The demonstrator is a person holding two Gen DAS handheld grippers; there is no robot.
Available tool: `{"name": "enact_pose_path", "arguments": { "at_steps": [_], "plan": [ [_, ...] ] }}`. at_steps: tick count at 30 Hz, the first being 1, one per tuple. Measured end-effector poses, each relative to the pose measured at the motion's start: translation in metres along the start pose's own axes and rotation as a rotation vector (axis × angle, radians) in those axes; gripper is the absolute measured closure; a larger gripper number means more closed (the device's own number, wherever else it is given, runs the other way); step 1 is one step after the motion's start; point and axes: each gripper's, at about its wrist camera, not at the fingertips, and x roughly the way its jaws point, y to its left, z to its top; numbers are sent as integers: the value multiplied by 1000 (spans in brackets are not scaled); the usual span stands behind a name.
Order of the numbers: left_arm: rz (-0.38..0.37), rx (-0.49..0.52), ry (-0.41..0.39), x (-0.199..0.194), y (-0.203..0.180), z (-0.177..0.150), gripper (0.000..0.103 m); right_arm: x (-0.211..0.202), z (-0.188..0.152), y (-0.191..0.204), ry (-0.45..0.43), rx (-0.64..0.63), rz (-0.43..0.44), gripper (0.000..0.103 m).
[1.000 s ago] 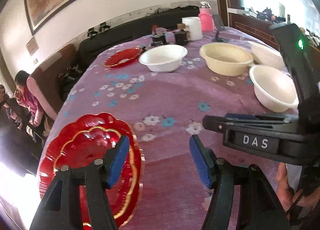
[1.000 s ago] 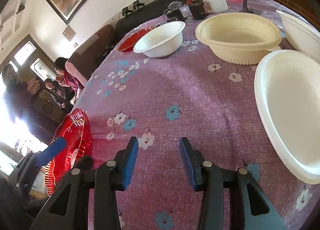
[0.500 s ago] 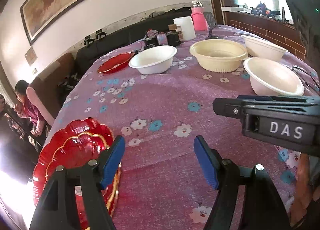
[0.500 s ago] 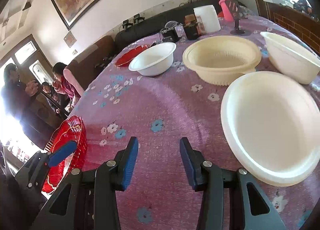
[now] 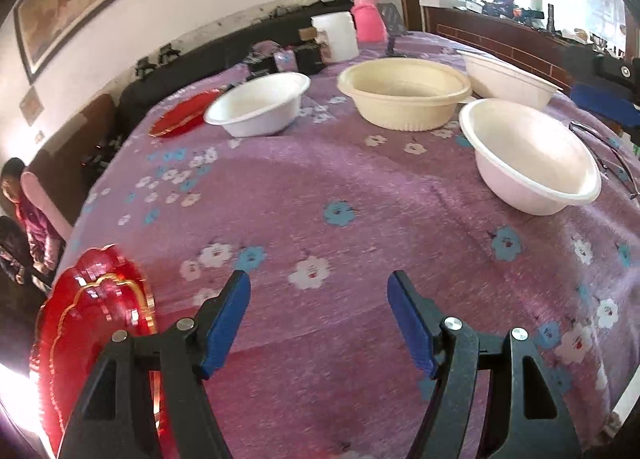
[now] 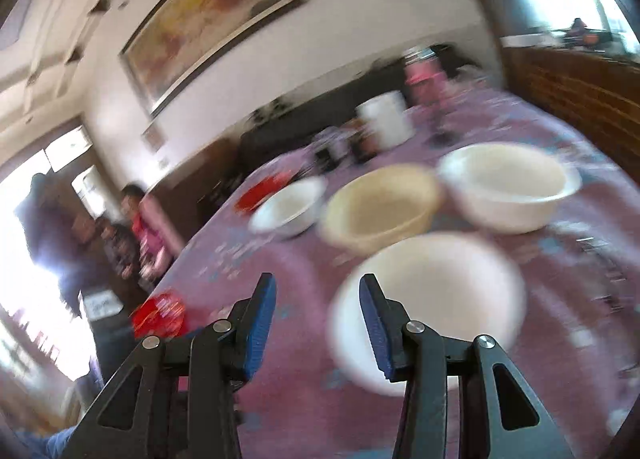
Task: Organize plates and bowls
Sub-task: 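Grasp the rim of the white plate with the right gripper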
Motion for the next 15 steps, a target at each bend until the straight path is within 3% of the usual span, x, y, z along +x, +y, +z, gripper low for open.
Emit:
{"name": "enact_pose_path", "arguments": {
  "at_steps": [4,7,12,15],
  "plan": [
    [-24,-3,48,9,-1,2,33,-3,3,-53,-9,124,-87,49],
    [-22,0,51,10,-2,2,30,6,-3,-76,18,196,-96,49],
    [-15,-9,52,9,-2,2,30,17,-4,-84,51,225,-71,49],
    [-92,-49,58,6,-3,13,30,22,-5,-84,71,221,-65,58]
  ]
}}
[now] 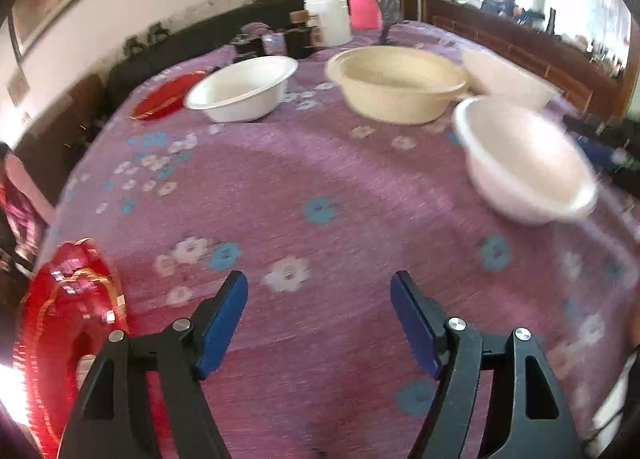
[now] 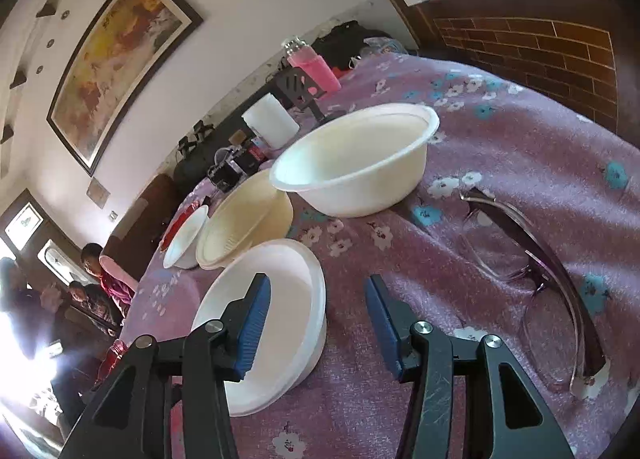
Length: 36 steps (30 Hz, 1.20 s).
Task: Organize plates and bowls
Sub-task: 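Grasp the rim of the white plate with the right gripper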
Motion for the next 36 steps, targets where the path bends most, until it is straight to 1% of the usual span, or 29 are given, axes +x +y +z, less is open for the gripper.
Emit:
{"name": "enact_pose_path", "arguments": {
  "at_steps": [2,3,4,7,8,10,11,12,13,14,15,16,17,19,21,24,27,29,30,31,33,36],
  "plan": [
    [-50,-1,-11,-4,-7,12,30,3,0,-4,26,2,-16,61],
    [-66,0,-18,-5,-12,19,30,6,-1,-5,37,10,-14,68],
    [-92,-5,-12,-3,-17,27,30,7,-1,-6,47,14,-1,71],
    [-243,-72,33,6,-25,52,31,8,-1,-7,59,8,-2,78],
    [-259,-87,39,9,-27,56,33,9,-2,-6,65,4,4,81],
    [-259,-96,37,15,-32,66,46,8,-3,-6,62,3,-15,81],
    [-253,-97,43,20,-34,71,50,9,-3,-6,59,2,-15,81],
    [-278,-116,62,24,-33,73,57,8,-3,-6,58,1,-12,81],
    [-302,-137,74,26,-30,74,58,8,-3,-5,56,-1,-16,81],
    [-320,-159,85,27,-26,74,58,9,-3,-5,56,-2,-18,82],
    [-326,-167,102,28,-23,72,58,8,-3,-6,56,-4,-18,85],
    [-329,-169,107,26,-21,72,58,8,-4,-5,59,-3,-16,87],
    [-331,-176,104,24,-19,71,58,9,-4,-5,61,-3,-13,89],
    [-334,-193,80,18,-15,72,54,9,-4,-5,61,-2,-14,91],
    [-349,-182,58,15,-18,77,50,9,-4,-5,65,-4,-13,91],
    [-353,-156,50,18,-29,84,50,8,-4,-5,66,-2,-19,91],
    [-341,-125,62,33,-44,91,50,10,-3,-4,70,-1,-28,91],
    [-336,-110,62,43,-51,94,59,12,-3,-2,71,-6,-43,91],
    [-323,-104,69,50,-54,95,76,13,-2,-1,72,-11,-46,91],
    [-331,-104,76,53,-55,94,85,13,-3,1,70,-21,-50,91],
    [-356,-115,84,58,-57,91,92,13,-3,3,67,-34,-52,91],
    [-332,-84,59,53,-62,87,93,14,-3,3,69,-41,-53,91]
  ]
}}
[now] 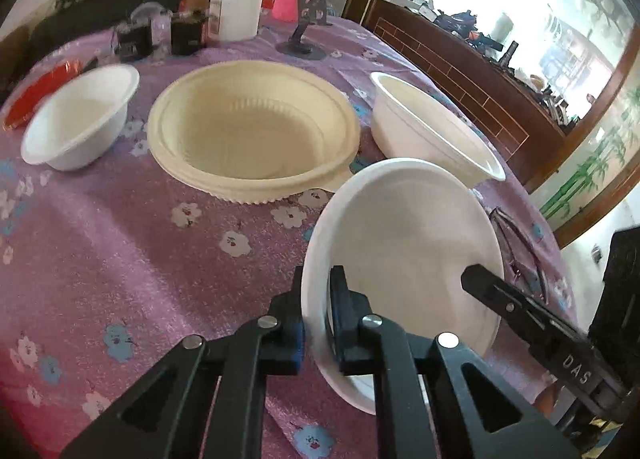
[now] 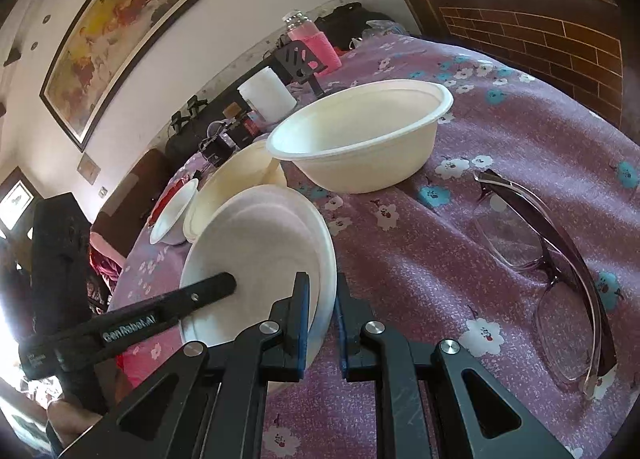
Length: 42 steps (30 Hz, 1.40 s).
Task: Organize plates and bowls
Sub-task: 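Grasp the rim of the white plate with the right gripper, then lift the white plate and carry it toward the red plate stack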
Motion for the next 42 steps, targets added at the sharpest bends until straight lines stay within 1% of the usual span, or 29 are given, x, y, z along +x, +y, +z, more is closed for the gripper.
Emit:
{"name": "enact_pose_path", "arguments": {
  "at_steps": [3,7,9,13,17,21,24,26,29,30,31,32,37,38,39,40,41,42],
  "plan": [
    [24,17,-24,-6,-2,-3,93,0,0,0,5,-3,17,91],
    [36,35,-41,-15,-1,-8,93,-2,-4,0,9,16,55,91],
    [60,52,-59,-22,-2,-11,93,-2,-8,0,30,39,78,91],
    [82,71,-75,-36,-1,-20,92,-4,-14,6,61,56,115,91],
    [93,64,-67,-52,10,-37,92,-7,-17,22,87,35,164,91],
    [123,51,-72,-71,23,-57,90,-1,-25,46,133,-20,186,91],
    [131,23,-64,-73,37,-63,90,11,-30,56,167,-41,180,89],
    [133,6,-52,-71,43,-64,90,17,-31,62,172,-51,170,89],
    [138,-2,-40,-68,49,-66,81,17,-33,69,154,-90,126,89],
    [144,0,-42,-68,49,-66,72,17,-33,71,147,-100,111,87],
    [145,1,-45,-67,50,-67,66,17,-33,71,144,-104,103,86],
    [149,5,-52,-68,49,-68,65,16,-33,70,143,-106,100,83],
    [185,27,-73,-68,47,-69,66,13,-34,72,134,-139,80,83],
    [195,34,-76,-67,46,-70,69,12,-35,73,129,-147,79,83],
    [198,39,-80,-67,46,-70,80,12,-36,74,126,-157,70,83],
    [196,46,-82,-68,44,-71,85,12,-37,75,118,-165,55,84],
    [197,50,-86,-68,43,-70,86,11,-37,76,114,-171,54,89],
    [207,57,-95,-70,42,-71,86,11,-38,77,112,-175,54,90]
  ]
}}
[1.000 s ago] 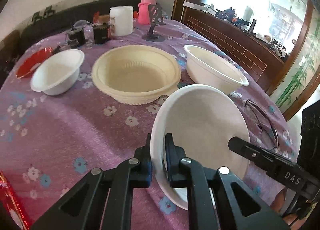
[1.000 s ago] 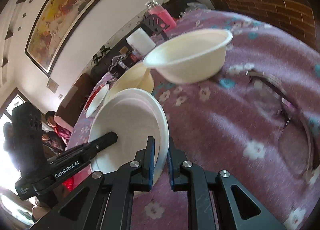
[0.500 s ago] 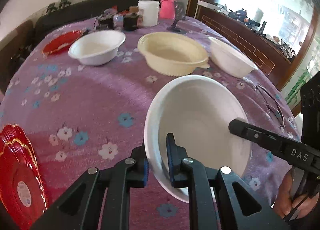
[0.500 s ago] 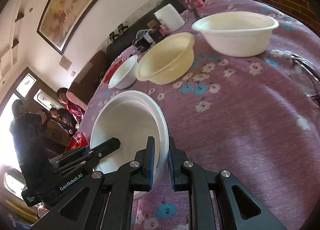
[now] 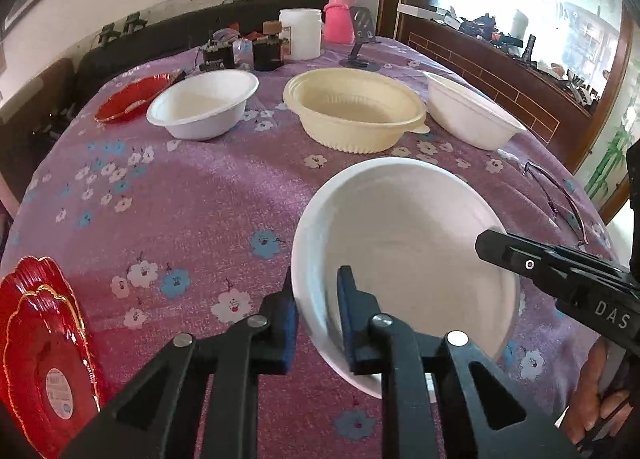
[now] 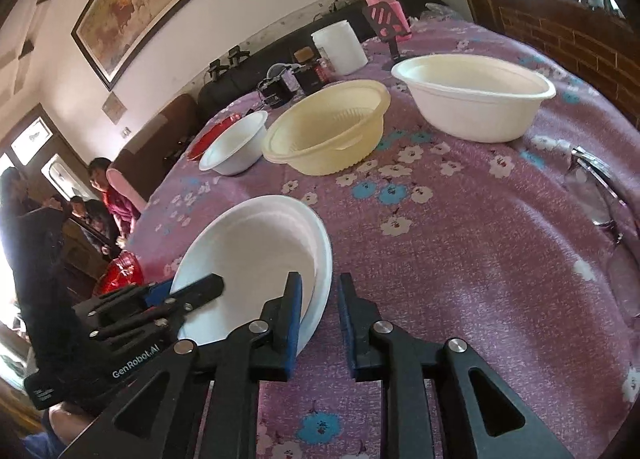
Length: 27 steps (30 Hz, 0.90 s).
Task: Organize plates and bowls
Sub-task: 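Lift the white plate and carry it toward the red plate stack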
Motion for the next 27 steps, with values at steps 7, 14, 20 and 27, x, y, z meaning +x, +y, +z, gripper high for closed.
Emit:
{"name": "enact_pose_path", "arguments": {
  "at_steps": [7,14,20,27],
  "plan": [
    [33,19,-31,-8,-3,0,86,-4,1,3,-23,-7,7,90],
    [67,23,-57,-16,-1,-1,86,-4,1,10,-29,-16,19,90],
    [90,15,-79,-24,7,-3,86,-2,2,20,-30,-34,30,90],
    [112,-8,-105,-37,20,-7,86,0,2,38,-29,-65,46,90]
  ]
}}
